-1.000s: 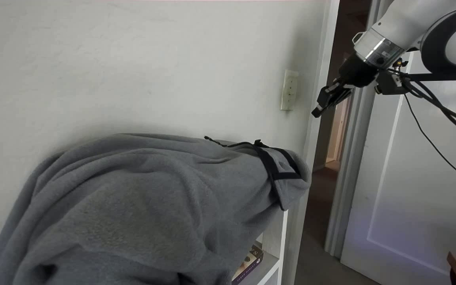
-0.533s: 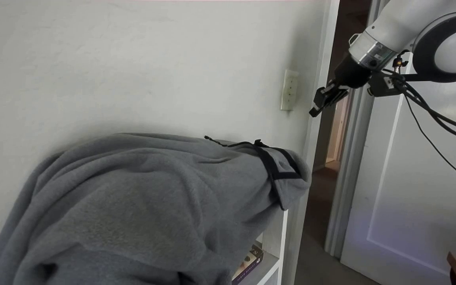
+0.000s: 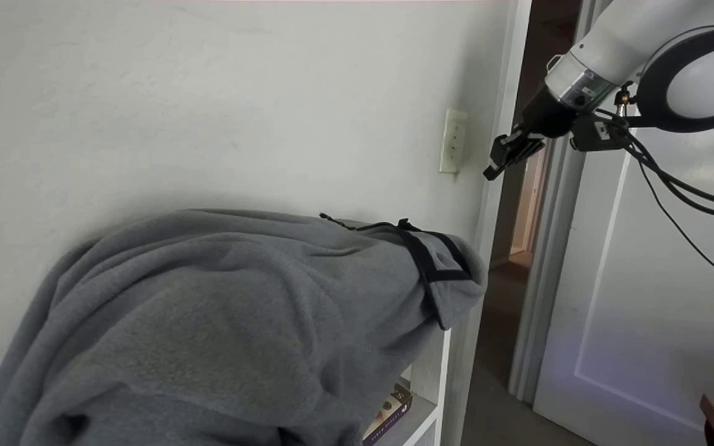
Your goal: Turn on the light switch.
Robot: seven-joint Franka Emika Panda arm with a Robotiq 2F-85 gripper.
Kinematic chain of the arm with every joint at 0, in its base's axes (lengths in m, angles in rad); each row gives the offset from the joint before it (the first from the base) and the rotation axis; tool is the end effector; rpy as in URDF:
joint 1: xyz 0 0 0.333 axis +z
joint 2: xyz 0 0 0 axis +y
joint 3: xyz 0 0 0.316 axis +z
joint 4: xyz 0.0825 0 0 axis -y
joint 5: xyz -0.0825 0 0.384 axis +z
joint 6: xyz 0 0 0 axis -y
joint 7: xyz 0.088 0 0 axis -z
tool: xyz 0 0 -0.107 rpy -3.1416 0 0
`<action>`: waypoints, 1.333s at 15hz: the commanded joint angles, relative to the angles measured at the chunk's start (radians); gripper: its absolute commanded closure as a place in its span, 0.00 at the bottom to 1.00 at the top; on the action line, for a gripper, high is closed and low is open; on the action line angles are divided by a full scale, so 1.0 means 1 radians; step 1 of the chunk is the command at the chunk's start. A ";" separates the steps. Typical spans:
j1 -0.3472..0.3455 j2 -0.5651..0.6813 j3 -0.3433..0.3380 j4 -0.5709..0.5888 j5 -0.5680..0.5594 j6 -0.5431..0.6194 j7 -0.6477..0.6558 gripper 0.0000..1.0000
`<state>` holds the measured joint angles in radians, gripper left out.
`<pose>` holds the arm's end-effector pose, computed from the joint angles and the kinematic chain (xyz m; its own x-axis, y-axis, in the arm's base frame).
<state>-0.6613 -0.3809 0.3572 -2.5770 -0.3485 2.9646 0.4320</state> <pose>0.4459 -0.1086 0.4659 0.6827 -0.2301 0.6935 -0.4179 -0.9015 0.1122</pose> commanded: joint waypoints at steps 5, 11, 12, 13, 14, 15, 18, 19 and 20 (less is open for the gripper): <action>-0.136 0.108 0.092 0.094 -0.047 0.165 0.012 0.96; -0.220 0.152 0.179 0.144 -0.048 0.207 0.008 0.96; -0.232 0.156 0.190 0.149 -0.047 0.210 0.007 0.96; -0.243 0.157 0.201 0.153 -0.046 0.213 0.006 0.96; -0.254 0.158 0.212 0.157 -0.045 0.215 0.005 0.96; -0.260 0.157 0.220 0.159 -0.041 0.217 0.004 0.96; -0.268 0.141 0.236 0.152 -0.031 0.228 0.003 0.96; -0.270 0.136 0.240 0.152 -0.028 0.230 0.004 0.96; -0.269 0.130 0.239 0.152 -0.026 0.235 0.003 0.96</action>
<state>-0.9133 -0.2413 0.5758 -2.4397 -0.3588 3.1627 0.4288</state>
